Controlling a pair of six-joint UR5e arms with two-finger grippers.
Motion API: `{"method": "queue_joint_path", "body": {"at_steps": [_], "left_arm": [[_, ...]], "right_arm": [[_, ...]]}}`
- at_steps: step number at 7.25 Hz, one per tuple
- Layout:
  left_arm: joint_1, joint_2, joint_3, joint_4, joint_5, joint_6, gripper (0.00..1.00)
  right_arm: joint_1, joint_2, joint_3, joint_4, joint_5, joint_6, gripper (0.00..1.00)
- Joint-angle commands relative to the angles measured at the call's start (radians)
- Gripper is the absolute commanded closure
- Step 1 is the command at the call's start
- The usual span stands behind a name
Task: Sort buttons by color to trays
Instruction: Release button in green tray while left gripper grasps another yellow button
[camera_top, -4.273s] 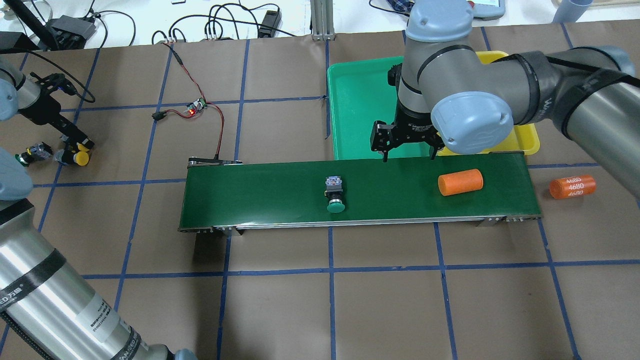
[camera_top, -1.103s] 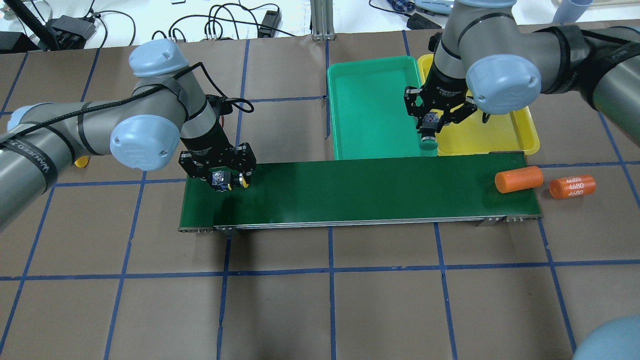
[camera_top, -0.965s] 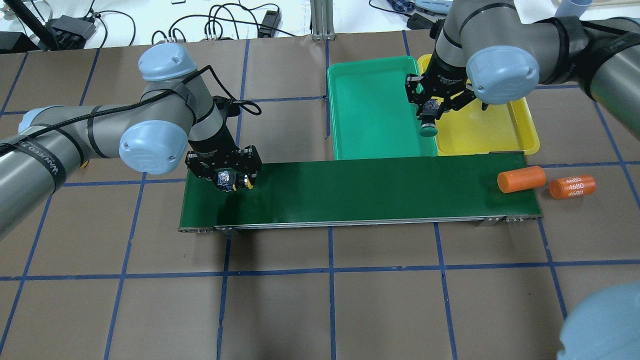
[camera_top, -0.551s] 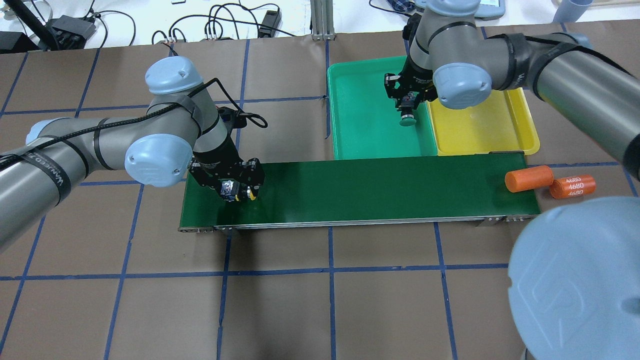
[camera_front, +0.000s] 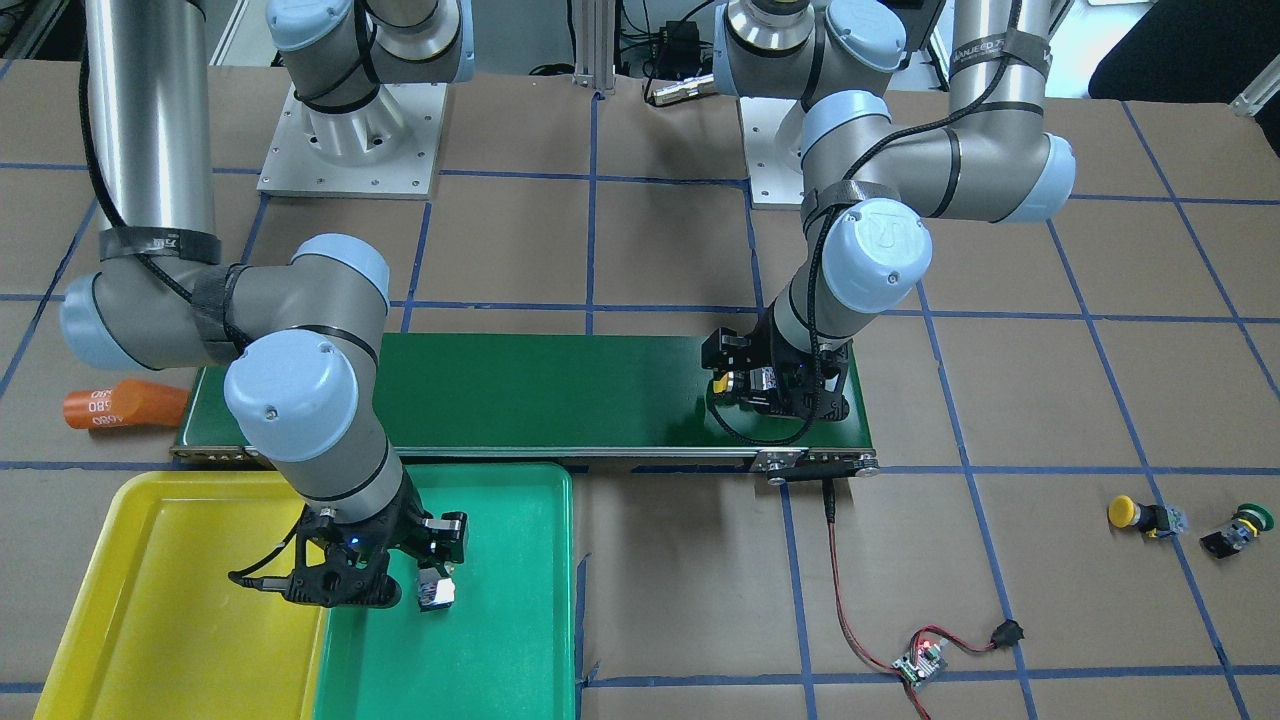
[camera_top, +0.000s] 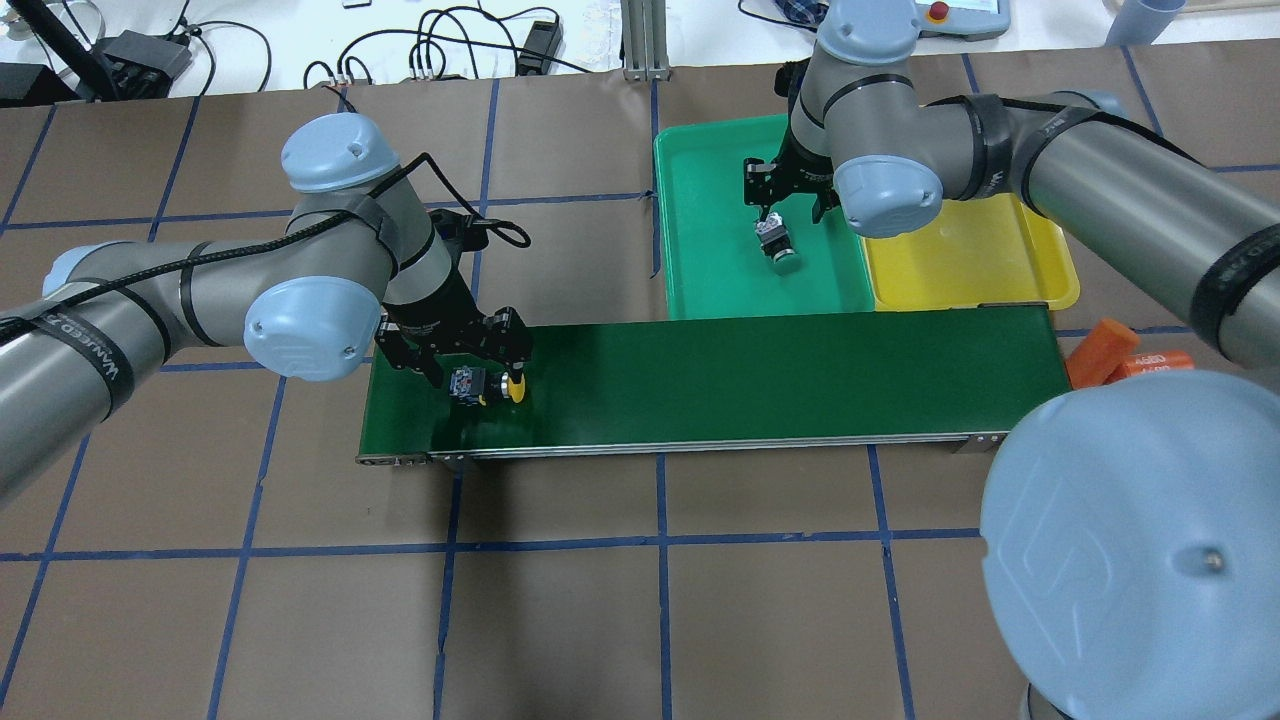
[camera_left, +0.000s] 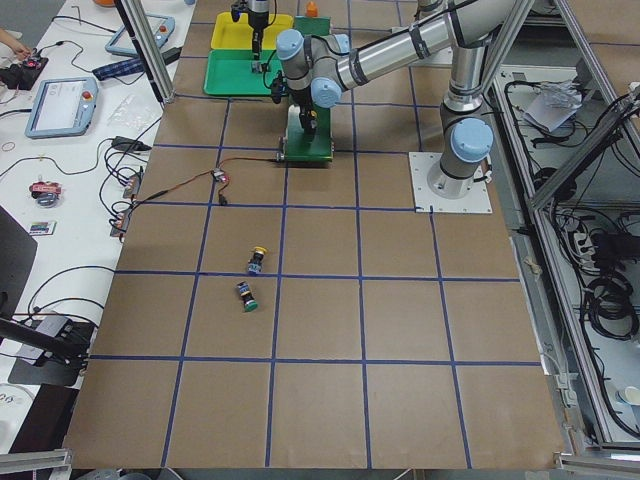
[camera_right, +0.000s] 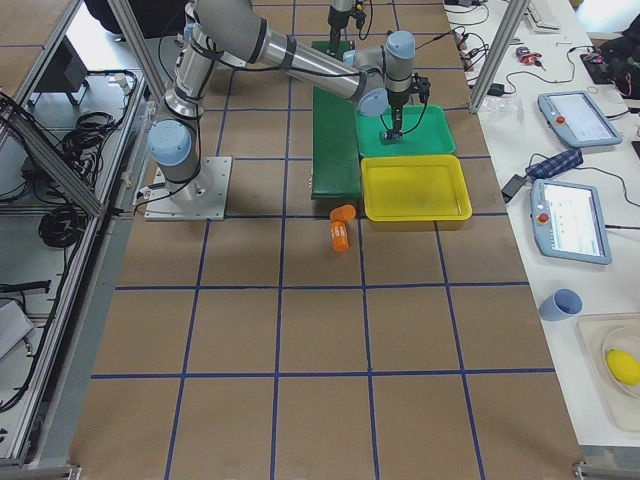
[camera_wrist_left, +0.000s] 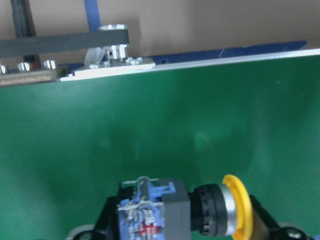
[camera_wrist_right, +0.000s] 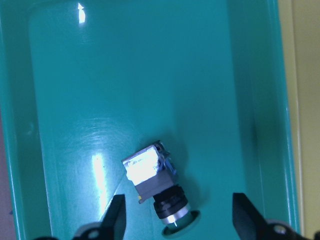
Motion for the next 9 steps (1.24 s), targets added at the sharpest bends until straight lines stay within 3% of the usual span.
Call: {"method": "queue_joint_path", "body": {"at_steps": [1,2,4,5,9], "left_arm": [[0.013,0.01,0.033,-0.008,-0.001,0.0,0.0],[0.09,0.01,0.077,-0.027,0.007,0.014,0.0],[0.344,-0.039,0.157,-0.121,-0.001,0.275,0.0],[0.407,-0.059,0.185,-0.12,0.015,0.354,0.0],[0.587,-0.273,0.416,-0.114,0.025,0.638,0.0]], "right_arm": [[0.006,-0.098,0.021,0.115,0.0,-0.001,0.0],[-0.012,-0.185,0.029,0.227,-0.012,-0.001,0.0],[-0.029,-0.328,0.03,0.46,-0.024,0.016,0.0],[-0.027,-0.356,0.033,0.534,-0.076,0.007,0.0],[-0.027,-0.365,0.029,0.521,-0.07,0.009,0.0]]}}
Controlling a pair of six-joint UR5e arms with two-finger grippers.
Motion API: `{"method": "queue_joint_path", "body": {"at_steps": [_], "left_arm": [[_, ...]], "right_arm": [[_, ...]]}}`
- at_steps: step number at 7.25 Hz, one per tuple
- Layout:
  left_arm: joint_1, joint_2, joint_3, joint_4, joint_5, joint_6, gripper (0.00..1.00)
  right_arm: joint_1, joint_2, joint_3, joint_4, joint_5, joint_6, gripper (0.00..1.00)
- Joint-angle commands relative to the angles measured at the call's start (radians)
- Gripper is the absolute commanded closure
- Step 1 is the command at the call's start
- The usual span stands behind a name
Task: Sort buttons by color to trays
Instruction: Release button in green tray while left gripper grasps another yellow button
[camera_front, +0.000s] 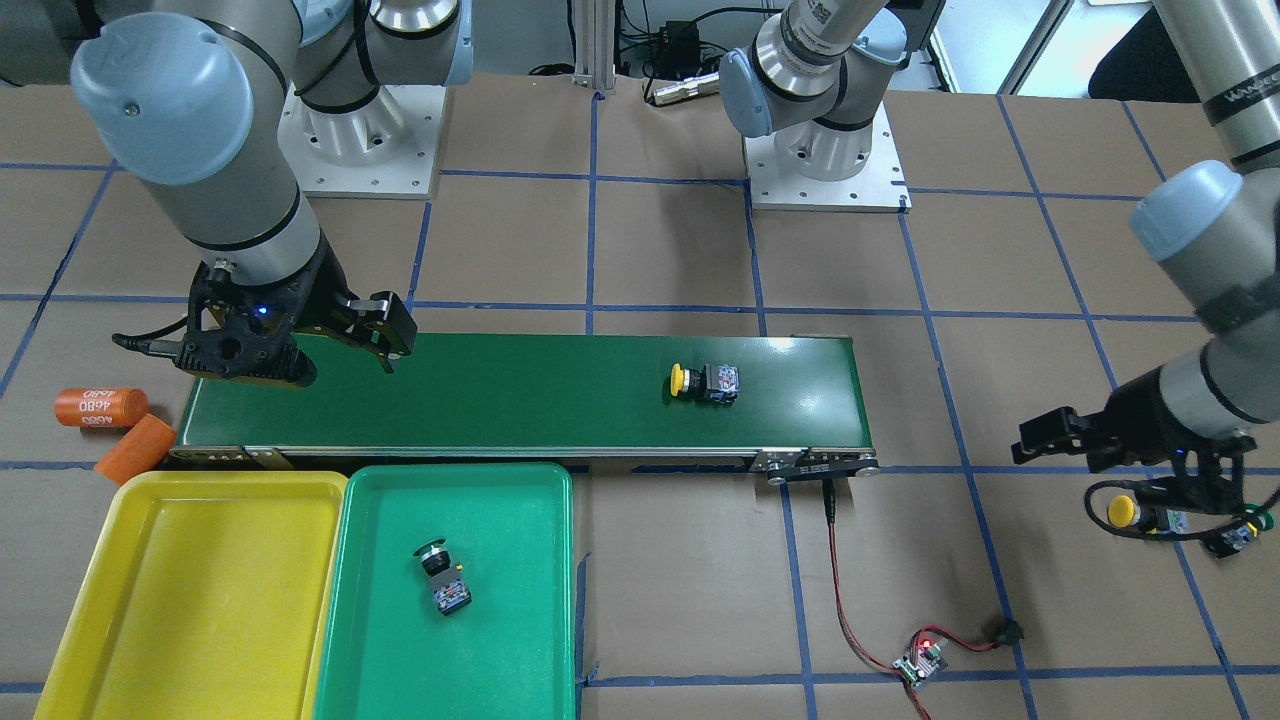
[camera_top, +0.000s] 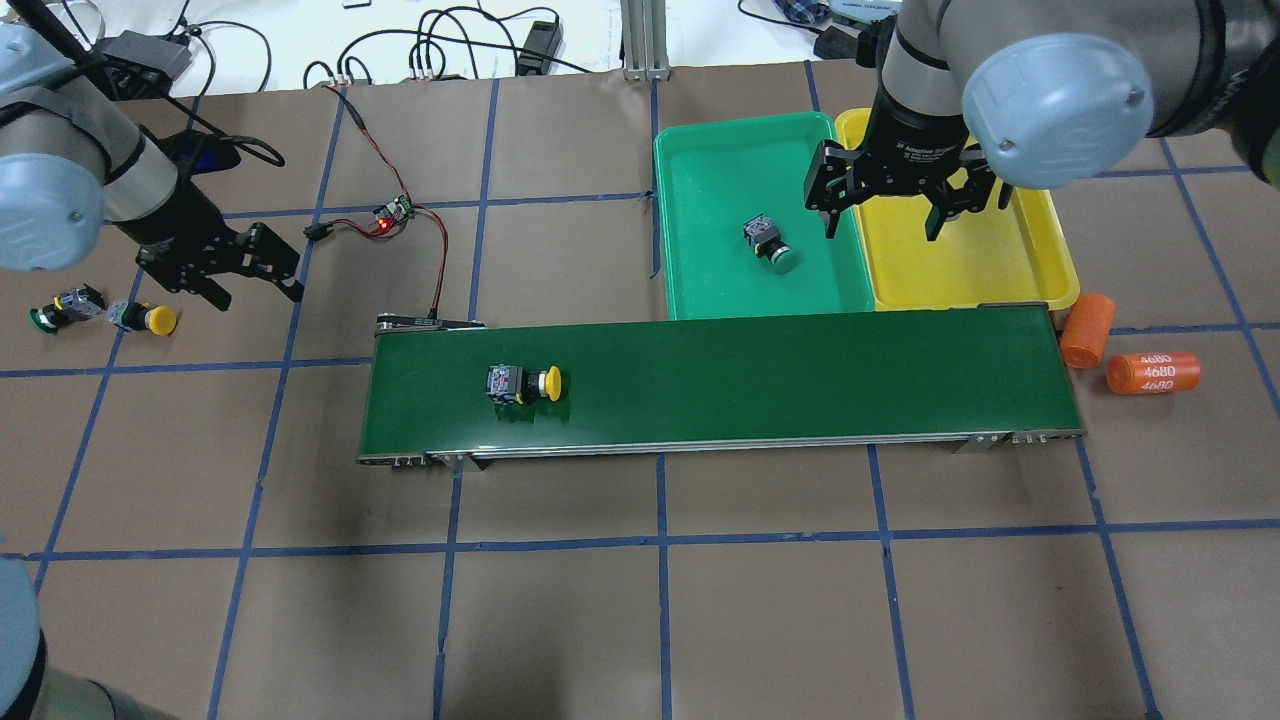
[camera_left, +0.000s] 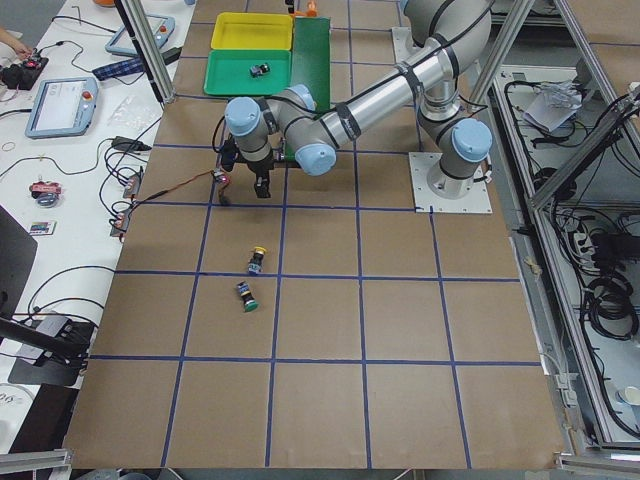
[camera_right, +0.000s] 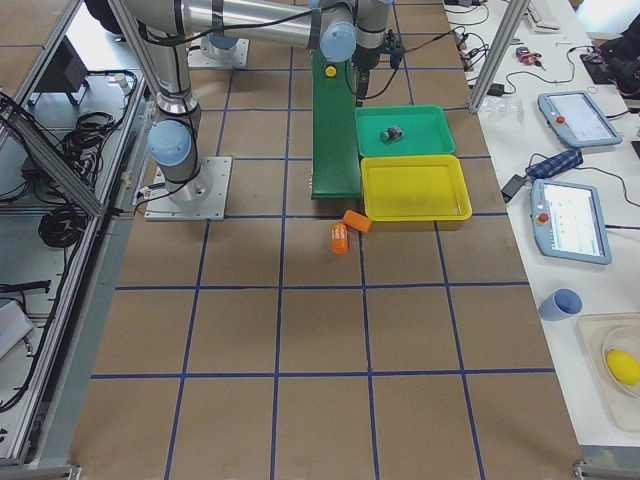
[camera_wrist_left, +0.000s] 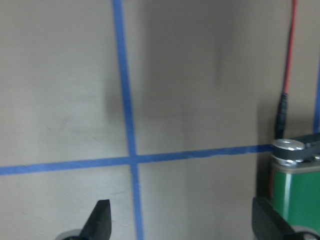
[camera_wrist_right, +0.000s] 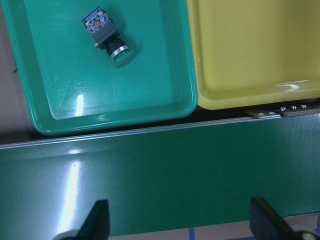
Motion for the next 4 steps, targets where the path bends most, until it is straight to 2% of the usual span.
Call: {"method": "queue_joint_path", "body": {"at_steps": [1,4], "left_arm": [[0.079,-0.138,0.117,0.002,0.006,0.09,0.0],[0.134,-0.242,0.177,0.043,0.005,0.175,0.0]], "right_arm": [[0.003,-0.004,-0.005,0.01,-0.019,0.008,0.0],[0.006,-0.004,0.0,0.004,-0.023,0.013,0.0]]}}
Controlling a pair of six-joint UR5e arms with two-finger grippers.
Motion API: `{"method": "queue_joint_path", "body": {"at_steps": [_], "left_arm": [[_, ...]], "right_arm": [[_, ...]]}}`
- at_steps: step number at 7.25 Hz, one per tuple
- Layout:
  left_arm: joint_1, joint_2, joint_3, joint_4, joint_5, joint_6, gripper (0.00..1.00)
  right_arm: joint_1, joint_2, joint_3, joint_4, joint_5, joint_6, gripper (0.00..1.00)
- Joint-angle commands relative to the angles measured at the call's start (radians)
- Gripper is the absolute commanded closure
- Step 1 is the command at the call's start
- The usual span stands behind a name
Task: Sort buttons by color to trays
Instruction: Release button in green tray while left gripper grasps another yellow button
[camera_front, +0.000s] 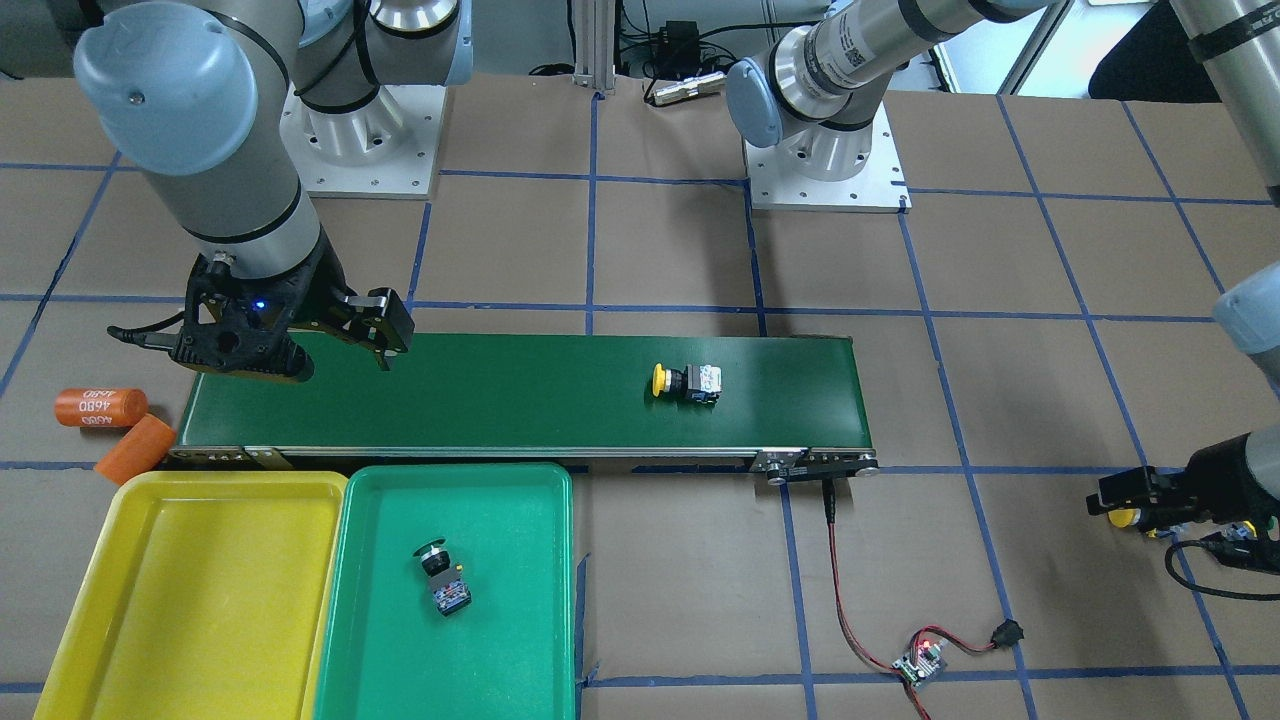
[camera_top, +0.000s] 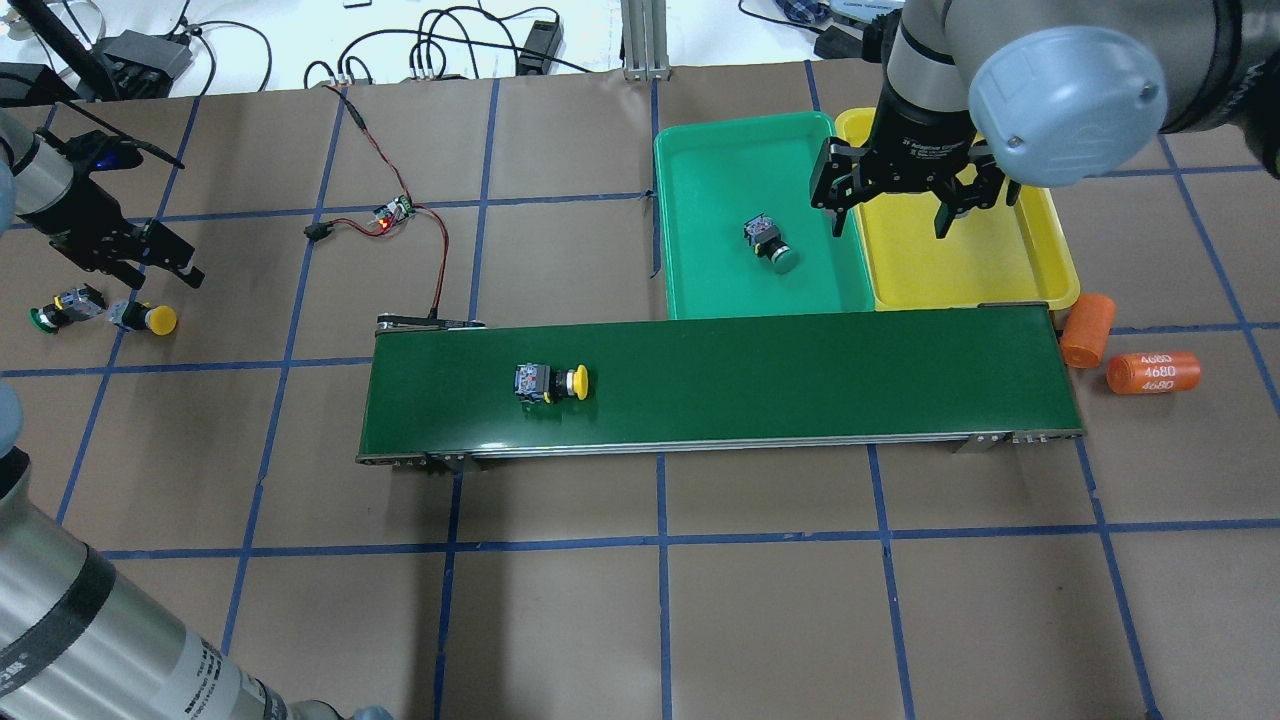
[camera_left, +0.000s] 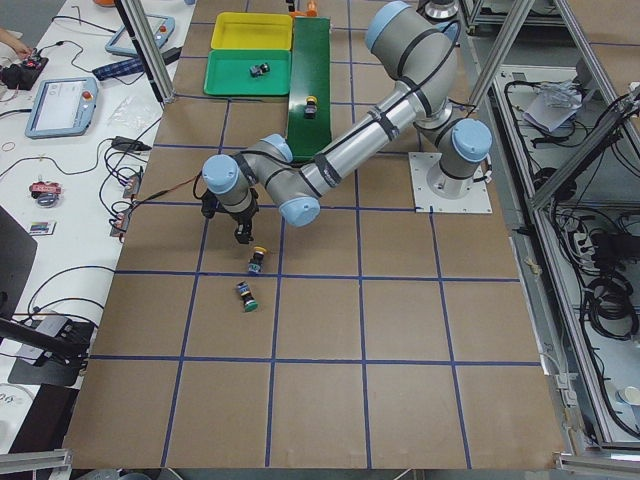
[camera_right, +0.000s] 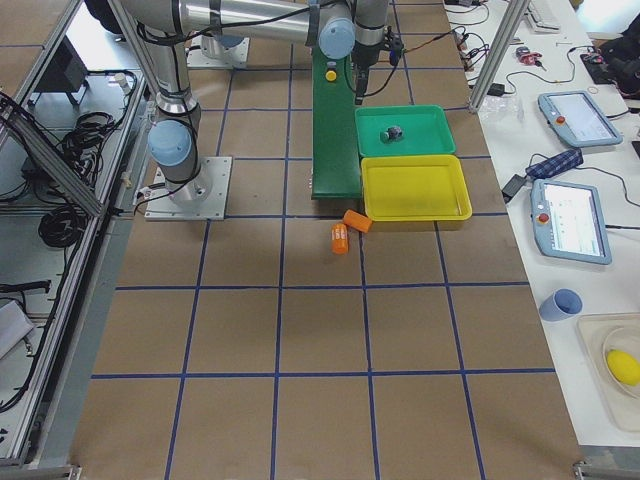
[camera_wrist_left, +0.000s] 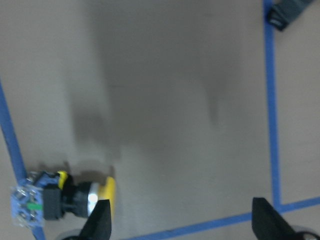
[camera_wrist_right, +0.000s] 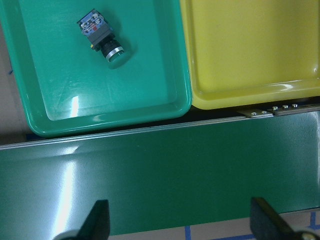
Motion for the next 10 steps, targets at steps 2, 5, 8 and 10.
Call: {"method": "queue_joint_path", "body": {"at_steps": [2,5,8,10], "left_arm": [[0.031,-0.053,0.012,0.062,0.01,0.036,0.0],[0.034,-0.049,0.015,0.064,0.079,0.038,0.0],[0.06,-0.066,0.018,0.065,0.073,0.046,0.0],[0.06,-0.076,0.016,0.069,0.07,0.056,0.0]], "right_arm": [[0.001,0.002,0.003,0.009,-0.002,0.001,0.0],[0.001,0.004,0.004,0.014,-0.002,-0.001,0.0],[-0.004,0.002,0.034,-0.006,-0.002,0.004,0.0],[-0.007,0.0,0.035,-0.008,0.004,0.194,0.0]]}}
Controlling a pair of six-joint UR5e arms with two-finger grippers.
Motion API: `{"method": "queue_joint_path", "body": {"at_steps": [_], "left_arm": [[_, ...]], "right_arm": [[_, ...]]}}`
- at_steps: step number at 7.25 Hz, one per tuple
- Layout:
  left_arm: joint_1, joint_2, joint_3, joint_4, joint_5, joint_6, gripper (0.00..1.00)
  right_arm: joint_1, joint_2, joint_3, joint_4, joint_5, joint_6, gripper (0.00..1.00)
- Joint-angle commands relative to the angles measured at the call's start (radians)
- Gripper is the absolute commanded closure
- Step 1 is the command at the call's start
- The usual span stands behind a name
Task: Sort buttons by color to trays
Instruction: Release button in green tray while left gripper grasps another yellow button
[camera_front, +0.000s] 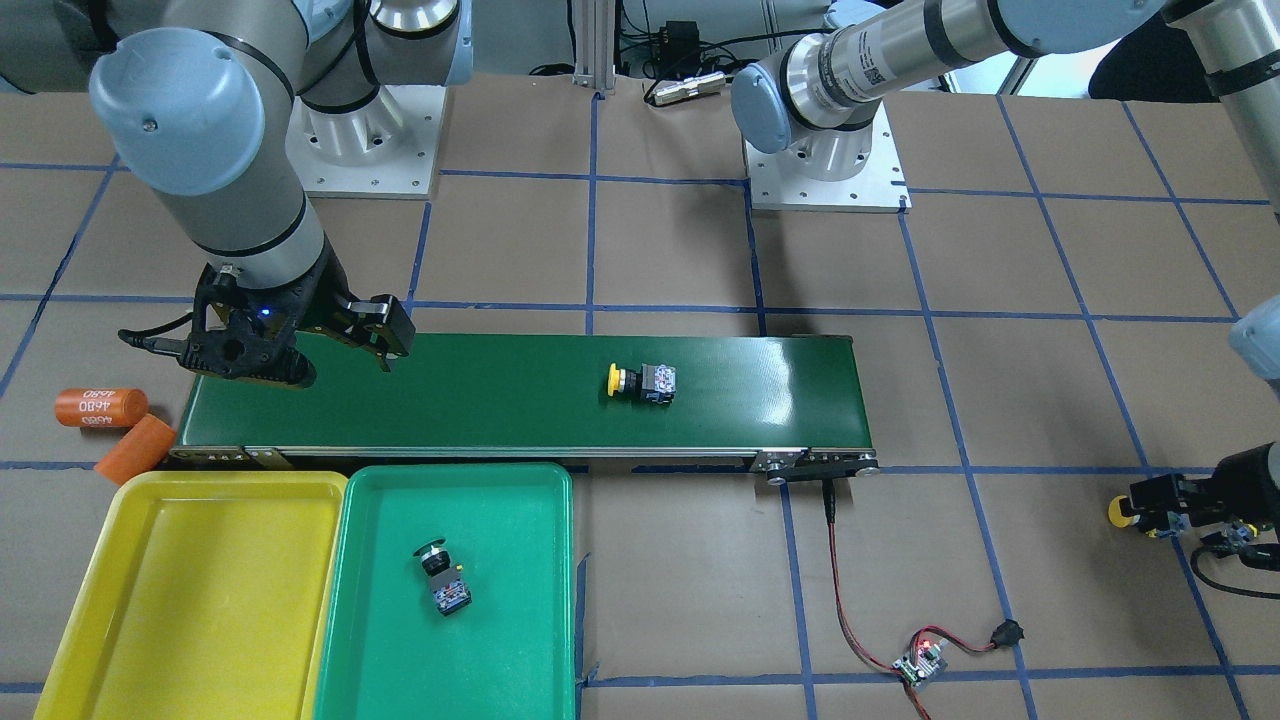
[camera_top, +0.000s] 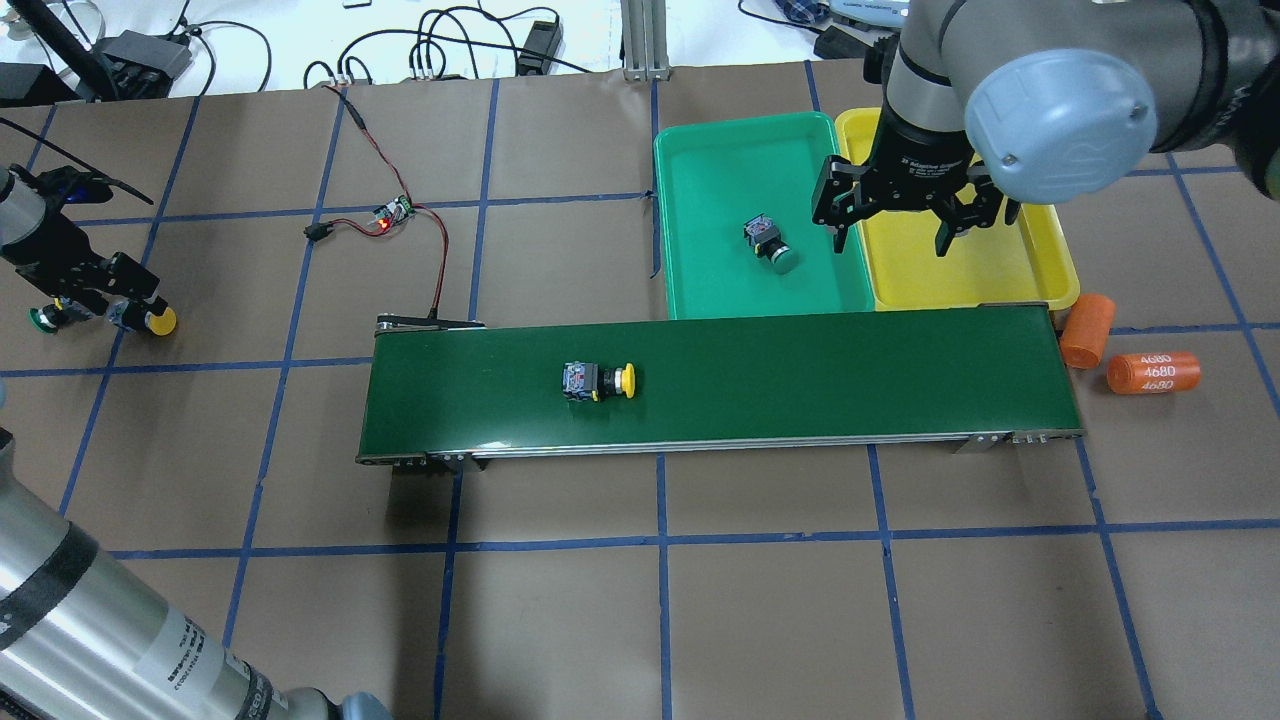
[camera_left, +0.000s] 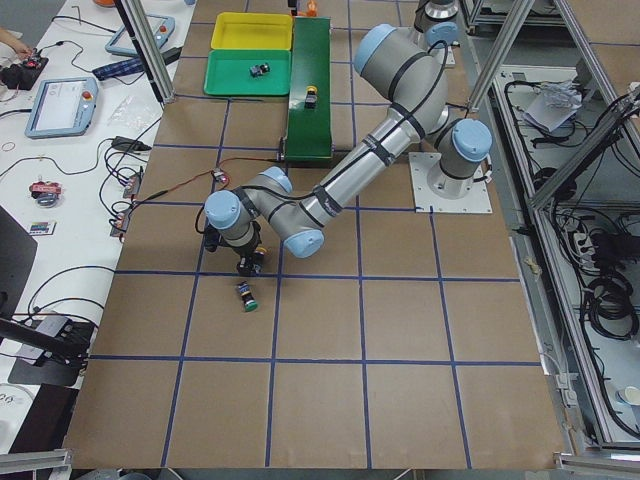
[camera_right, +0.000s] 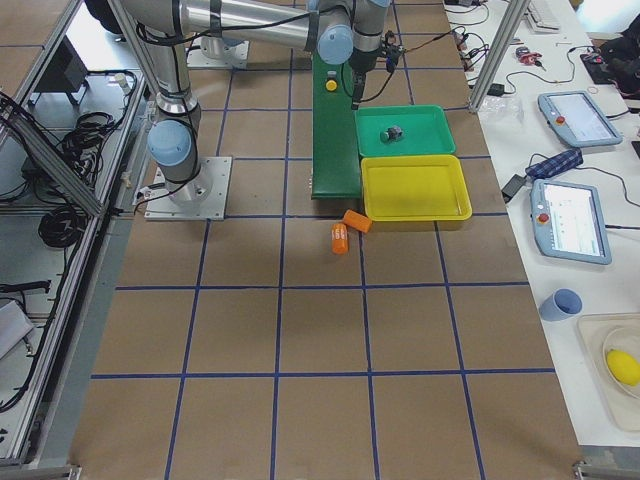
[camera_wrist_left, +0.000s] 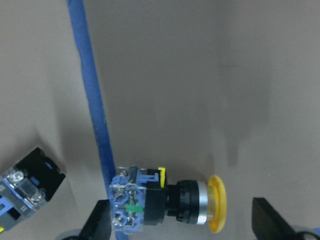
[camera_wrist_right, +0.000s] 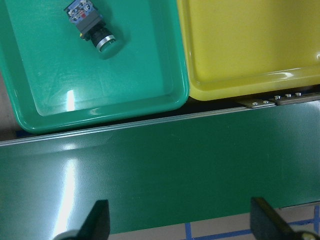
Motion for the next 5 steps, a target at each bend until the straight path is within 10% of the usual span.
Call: {"method": "queue_joint_path", "body": {"at_steps": [1,3,5], "left_arm": [[0.001,-0.021,0.001,0.003,-0.001,0.009,0.0],[0.001,-0.032,0.002,0.017,0.002,0.024,0.0],[-0.008,-0.018,-0.001,0.01,0.005,0.023,0.83]], "right_arm": [[0.004,-0.001,0.002,0.013,-0.004,0.287,0.0],[0.007,0.008,0.008,-0.003,0.011,0.461,0.0],[0.014,0.005,0.022,-0.006,0.022,0.658,0.0]]}}
